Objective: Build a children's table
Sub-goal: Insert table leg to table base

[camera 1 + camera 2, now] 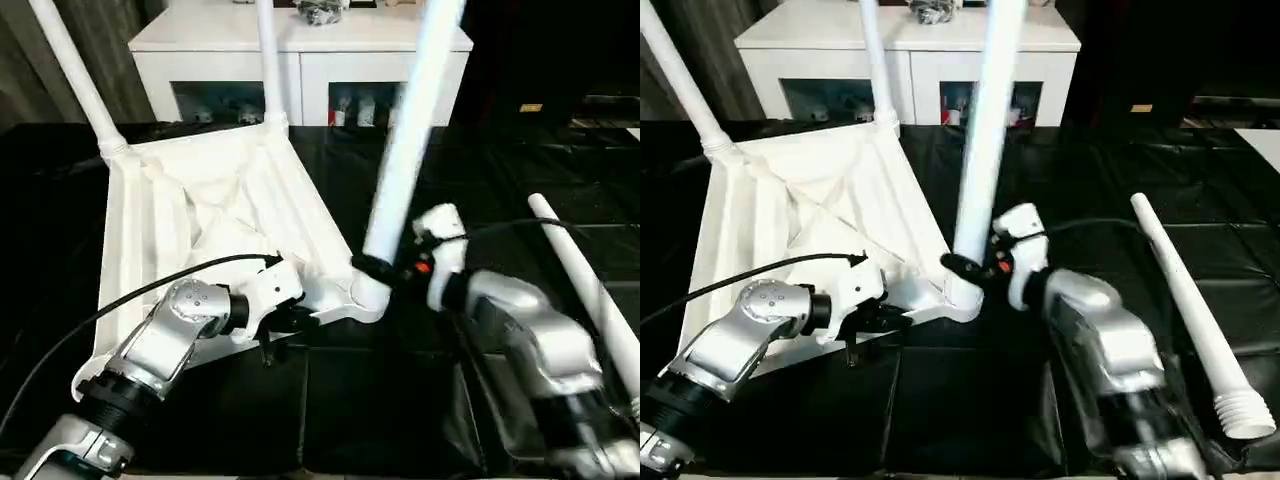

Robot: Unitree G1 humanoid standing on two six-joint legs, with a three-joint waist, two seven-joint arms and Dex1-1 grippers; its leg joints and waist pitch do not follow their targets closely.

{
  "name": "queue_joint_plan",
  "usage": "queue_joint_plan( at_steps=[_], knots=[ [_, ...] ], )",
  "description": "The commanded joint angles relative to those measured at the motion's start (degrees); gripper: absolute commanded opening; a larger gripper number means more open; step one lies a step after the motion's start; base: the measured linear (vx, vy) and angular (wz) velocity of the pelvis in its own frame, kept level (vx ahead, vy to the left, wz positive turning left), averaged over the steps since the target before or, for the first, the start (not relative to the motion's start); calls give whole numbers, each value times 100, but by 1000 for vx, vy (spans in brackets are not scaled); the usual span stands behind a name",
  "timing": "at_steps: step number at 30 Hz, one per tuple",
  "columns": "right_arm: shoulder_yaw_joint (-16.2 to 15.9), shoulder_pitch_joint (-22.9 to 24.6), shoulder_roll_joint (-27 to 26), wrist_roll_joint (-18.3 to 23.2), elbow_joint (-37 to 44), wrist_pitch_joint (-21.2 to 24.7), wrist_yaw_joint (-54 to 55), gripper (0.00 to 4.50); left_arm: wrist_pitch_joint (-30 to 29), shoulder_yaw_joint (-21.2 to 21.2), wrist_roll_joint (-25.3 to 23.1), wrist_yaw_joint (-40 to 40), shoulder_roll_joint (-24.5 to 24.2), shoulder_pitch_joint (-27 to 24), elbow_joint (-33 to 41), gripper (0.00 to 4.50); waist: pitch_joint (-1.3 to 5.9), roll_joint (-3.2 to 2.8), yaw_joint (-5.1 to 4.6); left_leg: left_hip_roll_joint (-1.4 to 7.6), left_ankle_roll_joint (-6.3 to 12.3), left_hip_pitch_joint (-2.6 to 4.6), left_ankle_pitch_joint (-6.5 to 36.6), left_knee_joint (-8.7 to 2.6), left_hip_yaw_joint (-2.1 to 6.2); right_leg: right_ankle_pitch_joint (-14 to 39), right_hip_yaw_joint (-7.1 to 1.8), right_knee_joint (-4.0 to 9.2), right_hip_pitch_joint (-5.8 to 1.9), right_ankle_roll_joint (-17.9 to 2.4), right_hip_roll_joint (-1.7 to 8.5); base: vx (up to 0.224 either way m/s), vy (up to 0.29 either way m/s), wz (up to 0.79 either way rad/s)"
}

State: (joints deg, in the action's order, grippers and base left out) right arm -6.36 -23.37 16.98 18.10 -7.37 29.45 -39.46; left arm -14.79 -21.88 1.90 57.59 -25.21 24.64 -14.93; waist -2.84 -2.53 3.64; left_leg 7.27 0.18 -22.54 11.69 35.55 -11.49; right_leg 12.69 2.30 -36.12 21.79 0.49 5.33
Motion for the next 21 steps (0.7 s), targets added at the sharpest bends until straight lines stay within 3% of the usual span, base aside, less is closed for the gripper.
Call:
queue_joint_plan(
  at_steps=[1, 5, 10, 14, 17, 19, 21],
  knots=[
    [-117, -39, -8, -139, -306, -28, -16, 186, 306, -33, 59, 101, 104, 153, 67, 0, 311, 92, -41, 592, -118, 184, 1340, -564, 280, 1093, -286, 469, -77, -1318, 445, 0, 0, 0],
    [-175, -98, -9, -148, -536, -44, -147, 186, 320, -14, 50, 85, 119, 172, 33, 0, 309, 121, -48, 598, -101, 176, 1370, -571, 280, 1129, -287, 472, -90, -1296, 447, 0, 0, 0],
    [-83, 85, -8, -99, -603, -152, -187, 186, 308, 98, 28, -54, 163, 193, -37, 0, 292, 109, -40, 610, -167, 192, 1556, -588, 286, 1388, -294, 503, -61, -1240, 452, 0, 0, 0],
    [120, 329, -81, -28, -537, -385, -70, 186, 265, 156, 54, -81, 178, 191, -31, 0, 293, 110, -24, 617, -211, 205, 1663, -594, 289, 1511, -311, 526, -41, -1172, 466, 0, 0, 0],
    [543, 809, -340, 231, -336, -822, 115, 186, 201, 266, 101, -130, 195, 198, -44, 0, 295, 98, -7, 626, -180, 195, 1663, -612, 290, 1413, -314, 528, -40, -1154, 469, 0, 0, 0],
    [585, 988, -421, 230, -278, -1064, 164, 186, 194, 283, 98, -146, 190, 191, -54, 0, 296, 112, -14, 618, -157, 160, 1637, -626, 303, 1398, -298, 519, -71, -1144, 466, 0, 0, 0],
    [590, 1063, -460, 233, -263, -1167, 172, 186, 191, 289, 97, -152, 189, 188, -55, 0, 283, 102, -22, 618, -185, 177, 1777, -630, 305, 1606, -300, 540, -42, -1119, 466, 0, 0, 0]
  ],
)
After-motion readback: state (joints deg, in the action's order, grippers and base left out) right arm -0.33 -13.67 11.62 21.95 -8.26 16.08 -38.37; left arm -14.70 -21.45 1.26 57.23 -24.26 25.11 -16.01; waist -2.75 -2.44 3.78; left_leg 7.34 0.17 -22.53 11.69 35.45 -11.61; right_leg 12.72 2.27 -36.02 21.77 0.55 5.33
